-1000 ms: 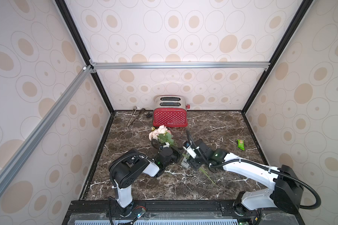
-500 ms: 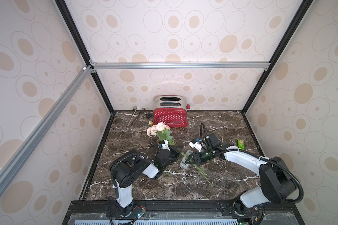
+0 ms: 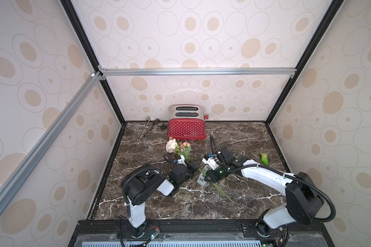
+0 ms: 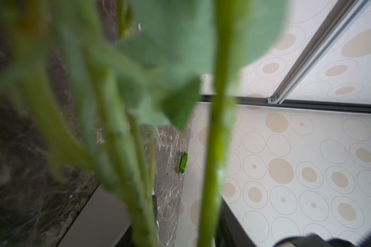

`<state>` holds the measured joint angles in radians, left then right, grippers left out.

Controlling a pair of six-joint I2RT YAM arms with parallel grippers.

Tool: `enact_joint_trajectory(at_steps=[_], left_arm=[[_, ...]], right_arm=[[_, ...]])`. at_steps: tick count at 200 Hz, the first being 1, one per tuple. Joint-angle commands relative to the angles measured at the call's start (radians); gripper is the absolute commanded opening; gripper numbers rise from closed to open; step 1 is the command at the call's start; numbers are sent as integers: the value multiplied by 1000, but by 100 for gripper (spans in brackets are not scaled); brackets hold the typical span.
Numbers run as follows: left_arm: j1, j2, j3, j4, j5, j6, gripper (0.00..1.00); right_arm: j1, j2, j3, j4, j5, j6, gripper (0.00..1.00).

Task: Wrap bouquets with tape
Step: Wrap the tape around the bouquet.

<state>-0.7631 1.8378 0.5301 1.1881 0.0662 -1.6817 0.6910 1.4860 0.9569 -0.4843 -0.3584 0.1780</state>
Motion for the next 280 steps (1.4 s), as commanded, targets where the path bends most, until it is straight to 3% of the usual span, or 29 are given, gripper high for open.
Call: enact_joint_trajectory(at_steps=[1, 31, 48, 70, 98, 113, 123, 130, 142, 152, 169, 191, 215, 253, 280], left_arm=[[6, -52, 24, -107, 43, -57, 44], [10, -78, 57, -253, 86, -81, 41], [11, -78, 69, -290, 101, -90, 35], [13, -65, 80, -292, 116, -106, 27], [15, -65, 81, -292, 113, -107, 0], [15, -62, 85, -278, 111, -97, 0], [15, -59, 84, -264, 105, -93, 0], [15, -57, 78, -238, 98, -86, 0], [15, -55, 70, -209, 88, -79, 0], [15, -53, 61, -168, 76, -64, 0], [15, -51, 48, -101, 59, -36, 0], [15, -39, 35, -19, 42, -8, 0], [16, -22, 21, 54, 26, 4, 0], [15, 4, 16, 111, 30, 7, 0], [15, 8, 16, 123, 30, 12, 0]], right_arm=[[98, -52, 15, -40, 465, -114, 0], [268, -50, -5, 27, 844, -236, 0], [355, -34, -26, 96, 996, -322, 0], [433, -2, -45, 165, 1125, -385, 0], [490, 47, -63, 219, 1266, -437, 0], [490, 39, -48, 167, 1233, -378, 1], [483, 9, -43, 139, 1177, -332, 15], [467, -21, -35, 110, 1090, -292, 34], [416, -68, -15, 44, 923, -203, 49], [341, -113, -1, -1, 696, -139, 61], [183, -160, -1, -27, 333, -25, 70], [-2, -148, -44, 20, -109, 90, 71], [-135, -72, -90, 110, -429, 208, 68], [-173, -4, -137, 253, -588, 296, 65], [-181, 62, -156, 340, -651, 356, 48]])
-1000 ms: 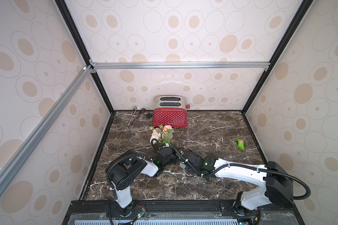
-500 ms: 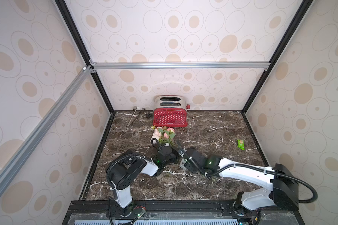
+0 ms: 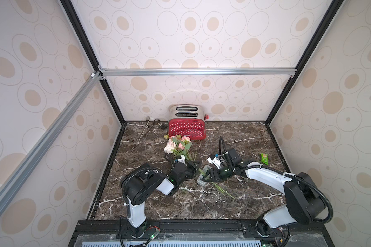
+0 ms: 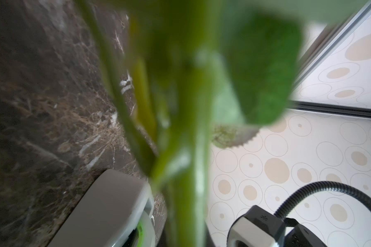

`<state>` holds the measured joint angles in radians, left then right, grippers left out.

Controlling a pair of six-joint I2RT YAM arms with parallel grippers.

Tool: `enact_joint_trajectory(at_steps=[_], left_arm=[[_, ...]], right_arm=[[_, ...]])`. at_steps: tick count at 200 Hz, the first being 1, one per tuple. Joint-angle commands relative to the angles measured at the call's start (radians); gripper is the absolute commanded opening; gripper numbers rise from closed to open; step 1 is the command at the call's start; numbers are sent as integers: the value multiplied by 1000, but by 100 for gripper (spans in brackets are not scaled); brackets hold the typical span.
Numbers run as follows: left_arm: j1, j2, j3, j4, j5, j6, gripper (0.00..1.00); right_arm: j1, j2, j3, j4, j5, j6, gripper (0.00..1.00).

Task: Wrap bouquets with tape
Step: Wrap the tape around the bouquet.

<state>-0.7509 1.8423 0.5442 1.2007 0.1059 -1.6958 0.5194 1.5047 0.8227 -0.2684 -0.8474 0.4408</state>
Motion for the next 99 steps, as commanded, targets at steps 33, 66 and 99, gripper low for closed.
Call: enact_joint_trajectory(at_steps=[33, 66, 99], left_arm=[[2, -8, -4, 100, -11, 34, 0], [4, -8, -1, 87, -10, 30, 0], [11, -7, -3, 44, 10, -21, 46]], right_arm=[[-41, 40, -55, 227, -174, 153, 14], [-43, 35, -30, 124, -128, 61, 0], [21, -15, 49, -128, 159, -167, 0]])
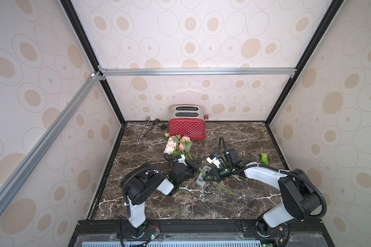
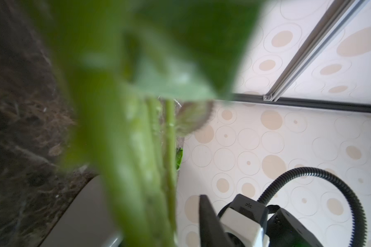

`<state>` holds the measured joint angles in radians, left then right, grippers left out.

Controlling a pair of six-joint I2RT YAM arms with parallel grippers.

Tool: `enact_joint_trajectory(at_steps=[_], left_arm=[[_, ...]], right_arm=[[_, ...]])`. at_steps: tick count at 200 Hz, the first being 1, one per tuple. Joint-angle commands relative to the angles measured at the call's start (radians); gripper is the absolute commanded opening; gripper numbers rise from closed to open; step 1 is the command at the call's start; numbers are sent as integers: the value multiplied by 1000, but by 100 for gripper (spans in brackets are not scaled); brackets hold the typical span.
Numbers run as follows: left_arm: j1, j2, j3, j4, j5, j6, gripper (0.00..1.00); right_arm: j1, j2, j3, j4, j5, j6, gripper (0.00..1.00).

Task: Wrap bouquets with tape
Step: Wrap the tape around the bouquet.

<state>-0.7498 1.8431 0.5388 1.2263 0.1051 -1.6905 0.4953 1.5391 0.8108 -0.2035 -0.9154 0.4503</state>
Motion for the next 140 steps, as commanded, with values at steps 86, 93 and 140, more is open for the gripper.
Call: enact_joint_trajectory(at_steps=[86, 93, 140], left_arm=[[23, -55, 68, -263, 75, -39, 23], [23, -53, 70, -267, 78, -44, 19], [23, -40, 70, -246, 71, -32, 0]], right_arm=[[502, -116, 77, -202, 1361, -547, 0], [530, -109, 69, -179, 1426, -571, 0], [585, -36, 80, -186, 1508, -536, 29]])
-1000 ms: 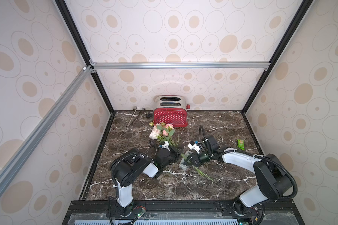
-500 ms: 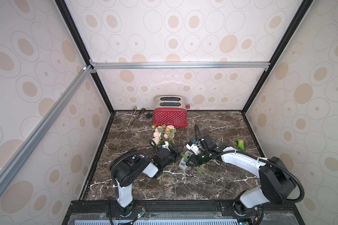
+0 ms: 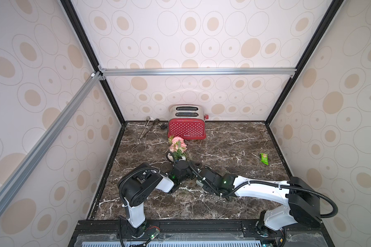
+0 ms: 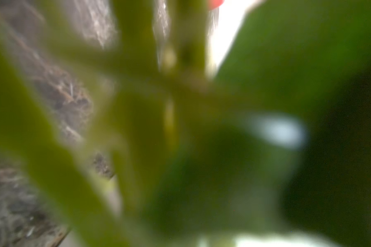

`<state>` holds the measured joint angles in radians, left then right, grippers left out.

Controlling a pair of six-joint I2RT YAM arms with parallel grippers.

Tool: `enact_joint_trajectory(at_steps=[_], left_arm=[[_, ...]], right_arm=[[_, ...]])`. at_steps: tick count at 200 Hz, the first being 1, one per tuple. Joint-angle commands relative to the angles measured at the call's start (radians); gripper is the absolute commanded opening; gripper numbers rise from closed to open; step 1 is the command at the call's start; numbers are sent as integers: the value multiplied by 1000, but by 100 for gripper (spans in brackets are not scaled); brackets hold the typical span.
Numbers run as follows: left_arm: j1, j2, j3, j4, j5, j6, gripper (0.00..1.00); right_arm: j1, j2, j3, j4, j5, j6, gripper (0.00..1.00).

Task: Wrap bouquets with tape
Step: Wrap the tape around the bouquet.

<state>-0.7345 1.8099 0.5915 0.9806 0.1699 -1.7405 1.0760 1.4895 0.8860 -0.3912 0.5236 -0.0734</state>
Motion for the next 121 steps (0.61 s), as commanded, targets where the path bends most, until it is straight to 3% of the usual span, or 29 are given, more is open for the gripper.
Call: enact_joint_trajectory(at_steps=[1, 16, 33, 58, 81, 98, 121], left_arm=[[8, -6, 18, 1, 6, 19, 0], [7, -7, 7, 25, -11, 43, 0], [7, -13, -6, 49, -34, 71, 0], [7, -11, -19, 102, -54, 103, 0], [6, -18, -15, 95, -67, 137, 0], [6, -27, -16, 83, -75, 150, 0], [6, -24, -16, 90, -71, 151, 0]], right_arm=[[1, 13, 5, 1, 58, -9, 31], [-43, -48, -11, 1, -137, 59, 60], [-143, -106, -12, -4, -455, 149, 69], [-334, -90, -10, 20, -925, 281, 69], [-471, -14, -28, 92, -1263, 373, 66], [-521, 42, -45, 138, -1387, 406, 63], [-532, 90, -55, 158, -1424, 402, 54]])
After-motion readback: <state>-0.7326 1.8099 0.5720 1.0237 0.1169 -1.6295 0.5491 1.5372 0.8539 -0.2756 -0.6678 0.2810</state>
